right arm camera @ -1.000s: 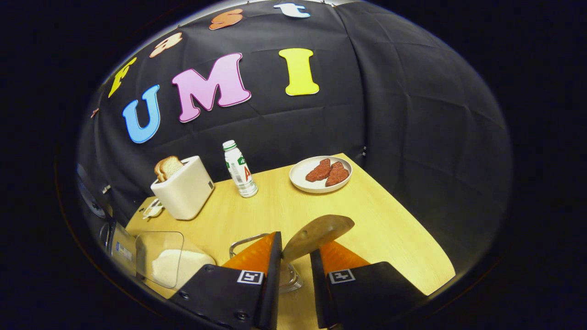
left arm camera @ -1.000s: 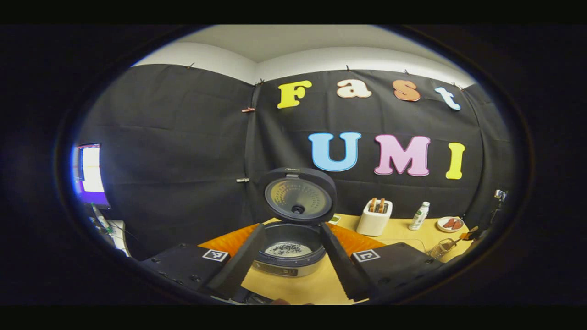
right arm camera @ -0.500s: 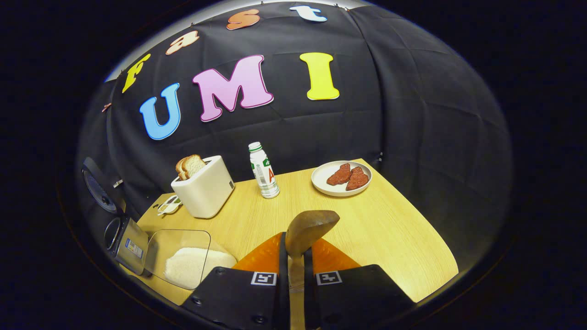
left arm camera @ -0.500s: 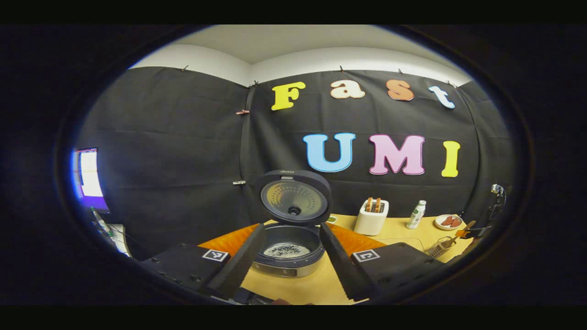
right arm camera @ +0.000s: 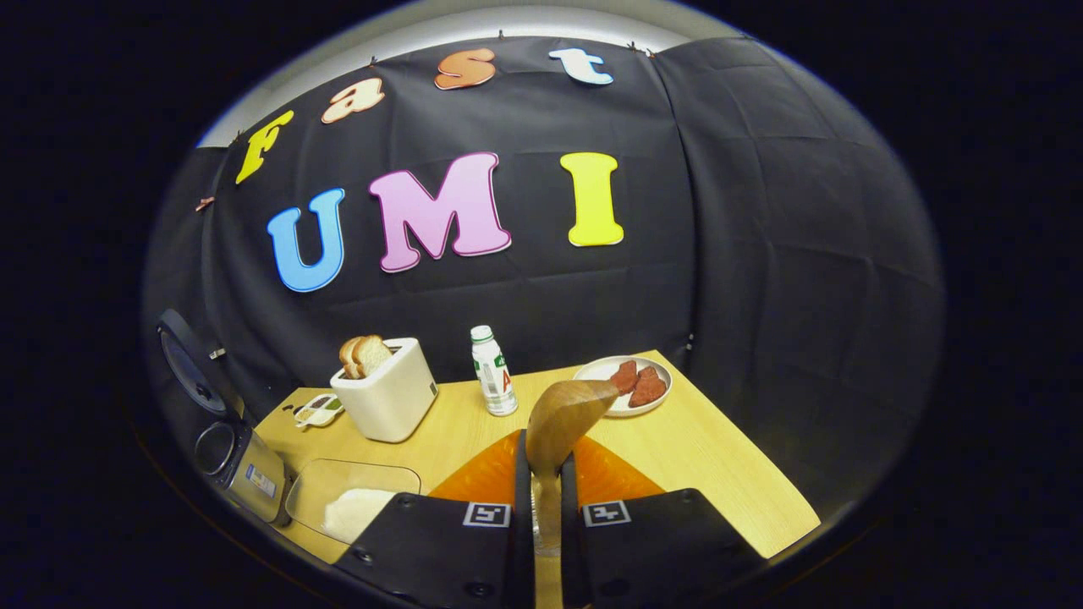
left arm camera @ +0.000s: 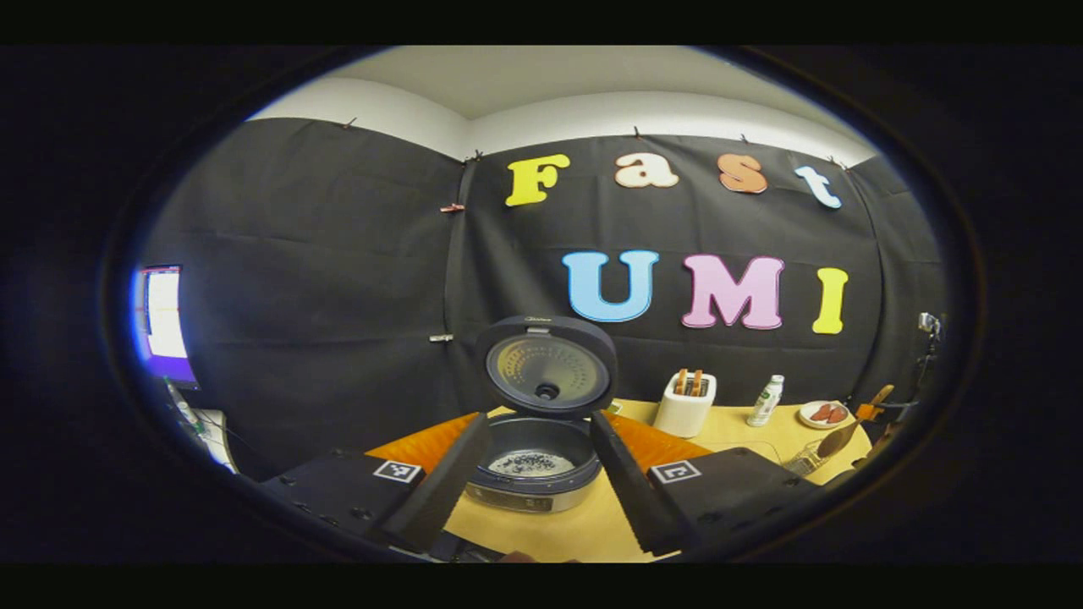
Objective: Close the left gripper, press the button to open the rice cooker; take a wooden spoon from the chopstick holder with the right hand, scoop a spoonful of rice and pour it into the rice cooker, then put the wooden spoon back into the chopstick holder.
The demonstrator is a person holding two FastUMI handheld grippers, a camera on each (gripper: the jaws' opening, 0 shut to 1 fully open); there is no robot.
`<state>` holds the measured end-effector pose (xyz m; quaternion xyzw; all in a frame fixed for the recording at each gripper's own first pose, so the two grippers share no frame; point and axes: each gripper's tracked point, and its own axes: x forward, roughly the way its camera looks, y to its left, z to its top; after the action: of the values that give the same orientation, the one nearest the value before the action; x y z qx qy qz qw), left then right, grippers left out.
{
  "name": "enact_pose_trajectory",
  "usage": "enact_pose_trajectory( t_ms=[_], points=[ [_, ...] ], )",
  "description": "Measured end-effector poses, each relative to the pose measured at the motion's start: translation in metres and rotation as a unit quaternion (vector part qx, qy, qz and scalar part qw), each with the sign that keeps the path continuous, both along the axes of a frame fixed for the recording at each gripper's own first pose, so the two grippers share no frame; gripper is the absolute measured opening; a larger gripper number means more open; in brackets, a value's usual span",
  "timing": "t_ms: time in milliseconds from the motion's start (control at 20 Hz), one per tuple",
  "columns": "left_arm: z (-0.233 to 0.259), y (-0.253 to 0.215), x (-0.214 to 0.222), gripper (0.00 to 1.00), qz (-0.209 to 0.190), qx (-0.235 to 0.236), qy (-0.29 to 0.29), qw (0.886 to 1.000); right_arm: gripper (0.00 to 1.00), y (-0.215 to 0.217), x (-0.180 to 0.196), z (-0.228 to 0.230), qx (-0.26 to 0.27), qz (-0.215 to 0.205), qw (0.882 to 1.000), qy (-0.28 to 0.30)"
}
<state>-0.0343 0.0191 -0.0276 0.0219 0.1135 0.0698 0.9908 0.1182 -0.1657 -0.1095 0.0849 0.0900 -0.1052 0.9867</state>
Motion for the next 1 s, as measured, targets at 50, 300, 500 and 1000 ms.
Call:
enact_pose_trajectory(
  t_ms=[50, 300, 500, 1000],
  points=[
    [-0.002, 0.002, 0.000, 0.83, 0.000, -0.004, 0.000, 1.000, 0.17, 0.008, -0.001, 0.007, 0.001, 0.006, 1.000, -0.005],
    [0.005, 0.028, -0.005, 0.83, 0.014, 0.002, -0.016, 1.000, 0.16, 0.065, 0.004, 0.034, -0.001, 0.055, 0.998, -0.022],
    [0.001, 0.041, -0.009, 0.83, 0.011, 0.009, -0.012, 1.000, 0.16, 0.122, 0.012, 0.032, -0.004, 0.102, 0.995, -0.016],
    [-0.004, 0.083, 0.001, 0.83, 0.010, 0.010, -0.002, 1.000, 0.17, 0.201, 0.032, -0.033, -0.023, 0.137, 0.989, 0.049]
  ],
)
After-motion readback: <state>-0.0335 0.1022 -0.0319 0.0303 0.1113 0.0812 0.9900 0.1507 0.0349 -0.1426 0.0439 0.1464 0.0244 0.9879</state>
